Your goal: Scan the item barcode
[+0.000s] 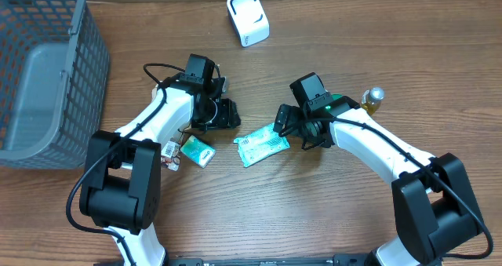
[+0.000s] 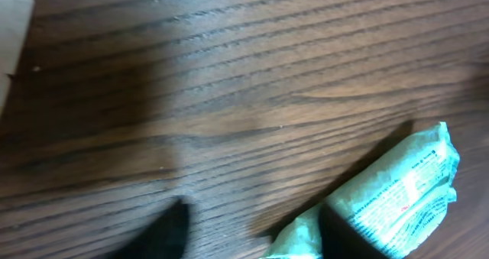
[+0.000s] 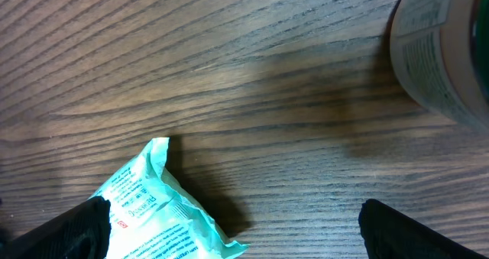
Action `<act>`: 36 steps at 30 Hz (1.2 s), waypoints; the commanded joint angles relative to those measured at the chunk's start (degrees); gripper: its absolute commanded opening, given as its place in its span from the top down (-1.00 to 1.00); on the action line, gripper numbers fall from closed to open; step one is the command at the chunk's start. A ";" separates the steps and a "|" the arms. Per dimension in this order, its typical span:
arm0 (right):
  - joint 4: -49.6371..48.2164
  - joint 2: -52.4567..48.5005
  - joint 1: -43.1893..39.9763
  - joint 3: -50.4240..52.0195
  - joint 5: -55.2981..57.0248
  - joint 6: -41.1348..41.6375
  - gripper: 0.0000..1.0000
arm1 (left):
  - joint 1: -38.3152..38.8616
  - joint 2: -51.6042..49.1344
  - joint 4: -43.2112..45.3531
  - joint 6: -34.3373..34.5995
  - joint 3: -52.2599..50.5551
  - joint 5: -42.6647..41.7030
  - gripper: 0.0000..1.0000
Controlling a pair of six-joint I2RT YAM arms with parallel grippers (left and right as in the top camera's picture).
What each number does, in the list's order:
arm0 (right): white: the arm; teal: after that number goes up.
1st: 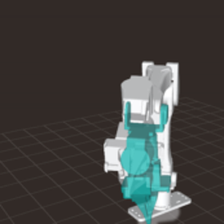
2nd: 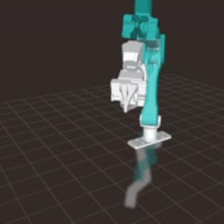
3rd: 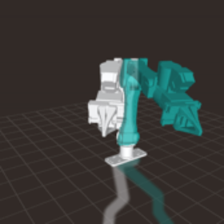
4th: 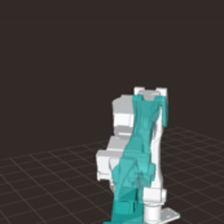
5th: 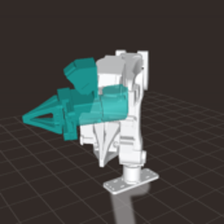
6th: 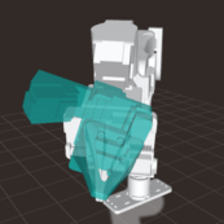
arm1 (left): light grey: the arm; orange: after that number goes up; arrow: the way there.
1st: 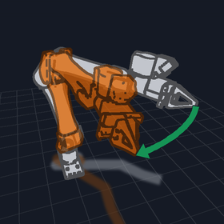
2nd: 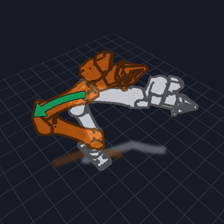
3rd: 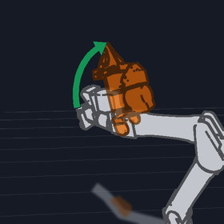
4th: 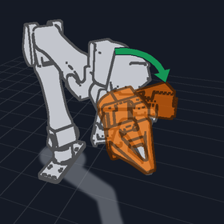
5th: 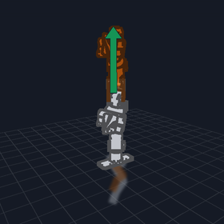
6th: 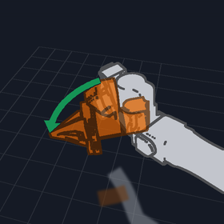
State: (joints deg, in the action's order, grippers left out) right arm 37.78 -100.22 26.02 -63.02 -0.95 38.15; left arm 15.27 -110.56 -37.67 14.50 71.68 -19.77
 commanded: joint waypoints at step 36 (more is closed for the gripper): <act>-2.89 -3.43 -0.28 0.98 -11.10 -0.52 -0.75 | 10.80 0.48 0.42 8.17 -5.51 15.56 0.92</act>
State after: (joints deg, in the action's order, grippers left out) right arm 35.90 -103.57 25.91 -62.96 -8.97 35.70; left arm 25.80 -110.24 -36.73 19.42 68.69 -10.61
